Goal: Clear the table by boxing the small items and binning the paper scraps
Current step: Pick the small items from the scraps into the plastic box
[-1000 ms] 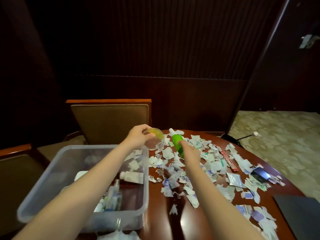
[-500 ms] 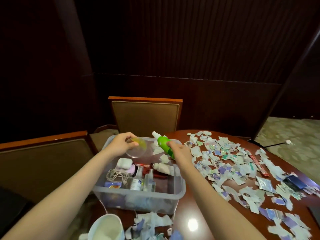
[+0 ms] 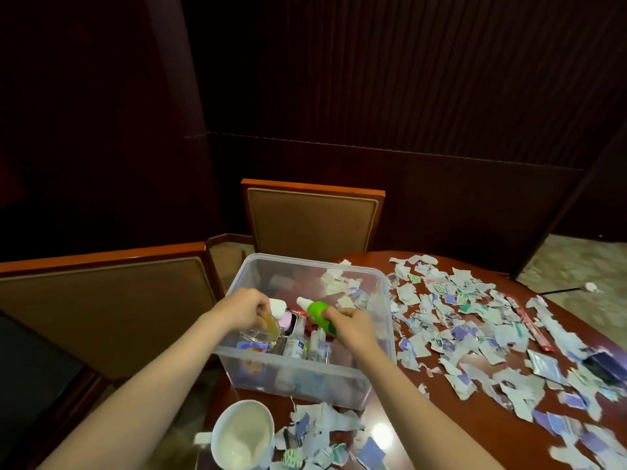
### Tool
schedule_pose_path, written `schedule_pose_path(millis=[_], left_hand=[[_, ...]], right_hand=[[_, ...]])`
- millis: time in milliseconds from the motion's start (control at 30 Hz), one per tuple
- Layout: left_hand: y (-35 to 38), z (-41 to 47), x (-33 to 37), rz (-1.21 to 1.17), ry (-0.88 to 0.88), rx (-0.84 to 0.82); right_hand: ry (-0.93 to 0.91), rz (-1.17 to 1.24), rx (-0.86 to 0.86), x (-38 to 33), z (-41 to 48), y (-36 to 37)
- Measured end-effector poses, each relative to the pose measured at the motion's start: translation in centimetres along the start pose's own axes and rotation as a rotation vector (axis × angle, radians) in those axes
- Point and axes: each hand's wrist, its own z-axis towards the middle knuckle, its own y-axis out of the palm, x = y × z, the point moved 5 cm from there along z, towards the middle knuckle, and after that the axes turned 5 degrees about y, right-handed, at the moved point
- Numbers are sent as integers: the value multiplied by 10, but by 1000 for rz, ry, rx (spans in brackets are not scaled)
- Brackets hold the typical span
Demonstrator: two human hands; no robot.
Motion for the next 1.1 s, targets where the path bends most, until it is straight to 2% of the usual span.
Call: schedule_pose_path(millis=[200, 367, 567, 700, 767, 900, 967, 1033, 1100], left_hand=[[4, 1, 1, 218, -43, 74], [15, 4, -4, 366, -61, 42], [22, 11, -8, 310, -80, -2], [14, 9, 0, 251, -66, 33], [10, 10, 11, 143, -57, 87], [15, 17, 43, -341, -40, 101], [29, 22, 61, -610, -100, 18], [47, 28, 76, -722, -178, -106], [64, 35, 81, -788, -247, -148]], right_hand=[[76, 0, 99, 11, 1, -7], [189, 82, 97, 18, 1, -8], [281, 139, 111, 25, 7, -12], [373, 212, 80, 28, 5, -12], [420, 274, 54, 27, 1, -12], [439, 371, -7, 25, -2, -10], [451, 383, -42, 26, -2, -7], [463, 357, -80, 25, -2, -1], [463, 328, -137, 25, -3, 4]])
